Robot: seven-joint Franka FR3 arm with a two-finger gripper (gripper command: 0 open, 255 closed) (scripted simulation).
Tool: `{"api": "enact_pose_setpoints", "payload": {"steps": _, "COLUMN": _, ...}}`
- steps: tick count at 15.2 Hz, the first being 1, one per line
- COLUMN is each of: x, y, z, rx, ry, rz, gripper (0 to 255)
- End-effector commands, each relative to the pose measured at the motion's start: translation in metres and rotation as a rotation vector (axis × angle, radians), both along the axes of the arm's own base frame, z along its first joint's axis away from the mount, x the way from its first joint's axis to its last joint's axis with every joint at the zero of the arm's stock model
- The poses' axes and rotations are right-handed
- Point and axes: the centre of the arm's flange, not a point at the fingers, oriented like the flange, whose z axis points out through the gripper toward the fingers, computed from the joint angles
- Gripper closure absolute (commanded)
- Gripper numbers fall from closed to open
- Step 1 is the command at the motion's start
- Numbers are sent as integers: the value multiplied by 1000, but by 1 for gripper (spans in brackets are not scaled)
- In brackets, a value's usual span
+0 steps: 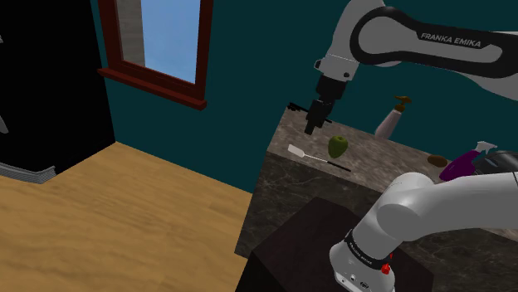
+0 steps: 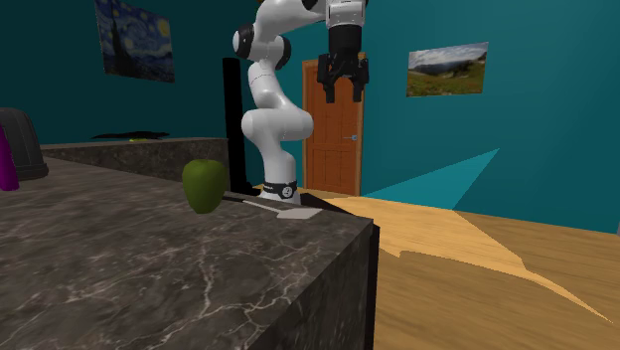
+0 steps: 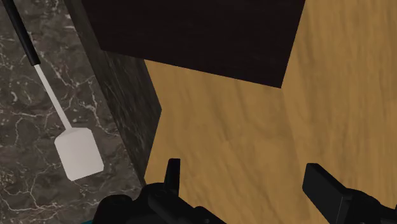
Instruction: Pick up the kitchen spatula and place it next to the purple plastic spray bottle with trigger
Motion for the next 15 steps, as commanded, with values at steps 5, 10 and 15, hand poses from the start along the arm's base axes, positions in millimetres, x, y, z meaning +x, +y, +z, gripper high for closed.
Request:
{"api": "enact_pose_setpoints", "payload": {"steps": 5, "x": -3, "y": -39, "z": -32, "rx": -13, "ry": -1, "rz": 63, "gripper": 0}}
{"api": "enact_pose_setpoints", "payload": {"steps": 10, "x": -4, "y": -89, "z": -71, "rx": -30, "ry": -1, "rz": 142, "gripper": 0}}
{"api": "enact_pose_setpoints", "payload": {"steps": 15, "x": 0, "y": -139, "z": -109, "rx": -47, "ry": -2, "rz": 220, "gripper": 0}}
